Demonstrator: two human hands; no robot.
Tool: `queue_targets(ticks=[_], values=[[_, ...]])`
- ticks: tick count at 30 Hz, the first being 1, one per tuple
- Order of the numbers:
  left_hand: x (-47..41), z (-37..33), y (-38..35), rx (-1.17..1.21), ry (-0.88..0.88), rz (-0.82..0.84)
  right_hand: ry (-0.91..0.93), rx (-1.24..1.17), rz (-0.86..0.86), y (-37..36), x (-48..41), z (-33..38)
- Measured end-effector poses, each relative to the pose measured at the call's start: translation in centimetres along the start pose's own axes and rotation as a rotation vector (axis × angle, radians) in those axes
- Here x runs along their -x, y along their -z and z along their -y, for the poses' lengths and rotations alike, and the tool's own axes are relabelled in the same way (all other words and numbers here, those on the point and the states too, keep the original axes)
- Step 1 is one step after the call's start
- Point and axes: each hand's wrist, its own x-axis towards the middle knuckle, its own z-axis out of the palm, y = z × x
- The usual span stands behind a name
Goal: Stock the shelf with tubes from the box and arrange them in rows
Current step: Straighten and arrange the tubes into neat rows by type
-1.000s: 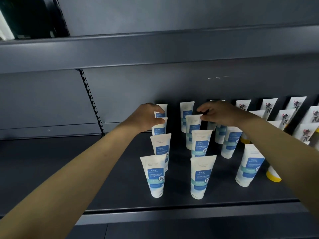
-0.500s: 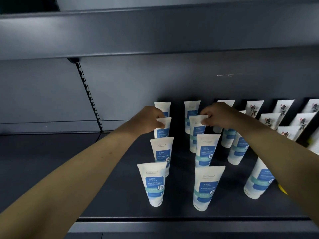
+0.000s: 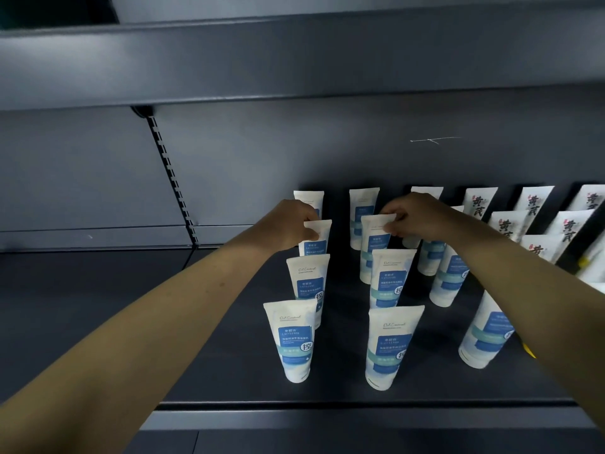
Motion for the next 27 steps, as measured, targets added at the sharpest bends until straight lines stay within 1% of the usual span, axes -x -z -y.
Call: queue_targets(ticks=[3,7,10,12,14,17,19,21,23,25,27], values=[[0.4,0.1,0.6,0.045,0.014,-0.015,0.014,0.022,-0.014,0.5,0.2,0.3],[2.9,0.6,2.5,0.179,0.056,-0.07,0.068,-0.142,-0.057,2.1,2.6,1.8],[6.1,1.4,3.7,0.188,0.066,-0.124,0.097,-0.278,-0.049,2.6,6.2,2.4],[8.3,1.4,3.9,0.227,0.077,-0.119,0.094,-0.262,0.016,2.4,8.6,2.6],[10.0,0.8,3.8,0.25,0.039,-0.059,0.12,-0.195,0.059,2.0,10.5,2.8],[11.7,-0.2,3.2,0.31,-0.034,0.075,0.197,-0.084,0.026,1.6,12.2,3.2],[12.1,-0.5,2.6,0.314,-0.034,0.122,0.236,0.018,0.014,1.4,12.5,3.4],[12.2,-0.7,2.0,0.287,-0.03,0.124,0.228,0.041,0.035,1.1,12.4,3.1],[12.2,-0.6,1.7,0.305,-0.026,0.105,0.199,-0.013,0.047,0.8,12.1,2.8],[12.1,-0.5,1.8,0.325,-0.018,0.086,0.171,-0.086,0.007,0.7,11.8,2.7],[11.8,-0.4,2.0,0.312,-0.023,0.044,0.139,-0.109,-0.055,0.7,11.4,2.8]])
